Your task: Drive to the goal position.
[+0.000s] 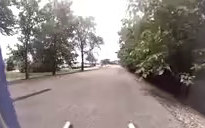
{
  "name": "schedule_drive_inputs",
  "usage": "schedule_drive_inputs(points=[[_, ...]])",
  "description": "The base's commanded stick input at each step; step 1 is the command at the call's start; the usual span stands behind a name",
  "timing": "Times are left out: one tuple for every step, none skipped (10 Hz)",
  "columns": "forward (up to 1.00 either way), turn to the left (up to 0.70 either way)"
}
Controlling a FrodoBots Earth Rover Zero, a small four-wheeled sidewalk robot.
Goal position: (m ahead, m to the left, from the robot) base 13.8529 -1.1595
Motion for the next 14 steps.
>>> schedule_drive_inputs(points=[[0.60, 0.00], [0.60, 0.00], [0.60, 0.00], [0.60, 0.00], [0.60, 0.00], [0.60, 0.00], [0.60, 0.00], [0.60, -0.02], [0.60, -0.09], [0.60, -0.15], [0.60, -0.15], [0.60, -0.15], [0.60, -0.15], [0.60, -0.15]])
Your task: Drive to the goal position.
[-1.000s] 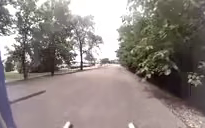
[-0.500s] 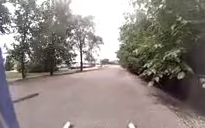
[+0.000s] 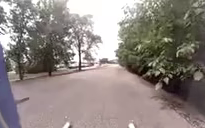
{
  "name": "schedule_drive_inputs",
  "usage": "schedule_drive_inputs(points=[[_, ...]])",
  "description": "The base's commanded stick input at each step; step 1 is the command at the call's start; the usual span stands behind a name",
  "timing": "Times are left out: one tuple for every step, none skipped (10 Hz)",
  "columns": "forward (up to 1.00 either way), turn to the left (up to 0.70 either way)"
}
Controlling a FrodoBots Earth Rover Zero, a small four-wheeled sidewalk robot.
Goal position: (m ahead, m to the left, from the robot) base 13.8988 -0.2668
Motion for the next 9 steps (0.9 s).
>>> schedule_drive_inputs(points=[[0.60, -0.15], [0.60, 0.00], [0.60, 0.00], [0.60, 0.00], [0.60, 0.00], [0.60, 0.00], [0.60, 0.00], [0.60, 0.00], [0.60, 0.00]])
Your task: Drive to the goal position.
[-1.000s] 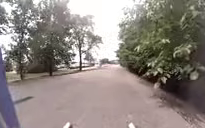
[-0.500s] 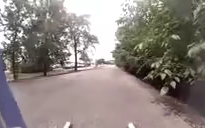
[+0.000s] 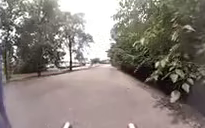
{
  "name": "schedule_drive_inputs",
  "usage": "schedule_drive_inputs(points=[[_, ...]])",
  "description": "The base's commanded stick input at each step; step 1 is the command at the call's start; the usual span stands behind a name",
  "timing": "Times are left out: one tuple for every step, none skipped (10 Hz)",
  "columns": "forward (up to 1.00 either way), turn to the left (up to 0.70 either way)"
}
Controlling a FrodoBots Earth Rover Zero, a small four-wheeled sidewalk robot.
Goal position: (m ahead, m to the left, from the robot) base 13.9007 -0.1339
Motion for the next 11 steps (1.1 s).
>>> schedule_drive_inputs(points=[[0.60, 0.00], [0.60, 0.00], [0.60, 0.00], [0.60, 0.00], [0.60, 0.00], [0.60, 0.00], [0.60, 0.00], [0.60, 0.00], [0.60, 0.00], [0.60, 0.00], [0.60, 0.00]])
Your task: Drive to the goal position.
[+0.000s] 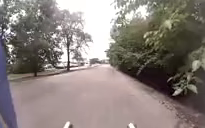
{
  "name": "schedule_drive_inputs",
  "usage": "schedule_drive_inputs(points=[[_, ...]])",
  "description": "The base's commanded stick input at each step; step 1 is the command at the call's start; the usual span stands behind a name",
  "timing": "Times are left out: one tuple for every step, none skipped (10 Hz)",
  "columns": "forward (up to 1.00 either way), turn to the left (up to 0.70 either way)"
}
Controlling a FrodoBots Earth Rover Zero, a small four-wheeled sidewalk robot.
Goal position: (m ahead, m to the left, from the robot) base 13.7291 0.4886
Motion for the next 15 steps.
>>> schedule_drive_inputs(points=[[0.60, 0.00], [0.60, 0.00], [0.60, 0.15], [0.60, 0.15], [0.60, 0.06], [0.60, 0.02], [0.60, 0.00], [0.60, 0.00], [0.60, 0.00], [0.60, 0.00], [0.60, 0.00], [0.60, 0.00], [0.60, 0.00], [0.60, 0.00], [0.60, 0.00]])
